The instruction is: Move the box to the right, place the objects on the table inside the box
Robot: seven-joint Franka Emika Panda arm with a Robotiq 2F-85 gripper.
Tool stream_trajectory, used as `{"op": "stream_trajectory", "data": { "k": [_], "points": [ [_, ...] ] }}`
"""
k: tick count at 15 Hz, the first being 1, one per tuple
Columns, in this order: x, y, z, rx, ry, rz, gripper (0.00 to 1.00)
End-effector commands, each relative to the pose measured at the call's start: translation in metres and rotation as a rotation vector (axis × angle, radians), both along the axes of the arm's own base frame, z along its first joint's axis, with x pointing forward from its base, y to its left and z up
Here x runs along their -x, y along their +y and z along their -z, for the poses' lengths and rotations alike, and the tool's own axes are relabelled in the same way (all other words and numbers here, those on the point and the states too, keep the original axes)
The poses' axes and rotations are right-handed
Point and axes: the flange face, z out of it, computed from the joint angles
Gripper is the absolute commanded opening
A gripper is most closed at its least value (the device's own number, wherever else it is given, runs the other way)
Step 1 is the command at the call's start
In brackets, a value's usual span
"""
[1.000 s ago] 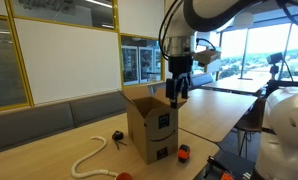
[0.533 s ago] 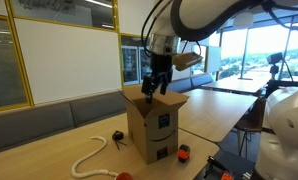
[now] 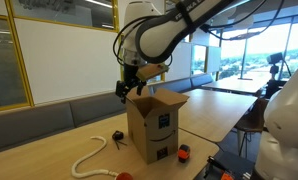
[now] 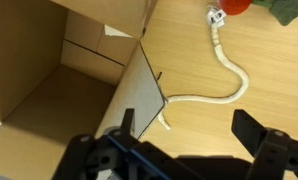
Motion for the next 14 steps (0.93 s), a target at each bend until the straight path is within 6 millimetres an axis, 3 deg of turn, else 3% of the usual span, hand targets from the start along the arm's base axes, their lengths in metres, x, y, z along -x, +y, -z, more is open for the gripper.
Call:
{"op": "stream_trajectory", "data": {
  "k": [1,6,12,13,14],
  "points": [
    [-0.064,0.001,0.015,0.003,-0.033,0.039,1.0],
    [-0.12,-0.019,0.046,0.091,-0.047,0.115,1.0],
    [-0.159,-0.031,0.066,0.128,-0.048,0.174,1.0],
    [-0.163,-0.031,0.067,0.13,-0.047,0.179,0.83],
    [-0.166,-0.03,0.069,0.132,-0.045,0.183,0.73]
  ]
}}
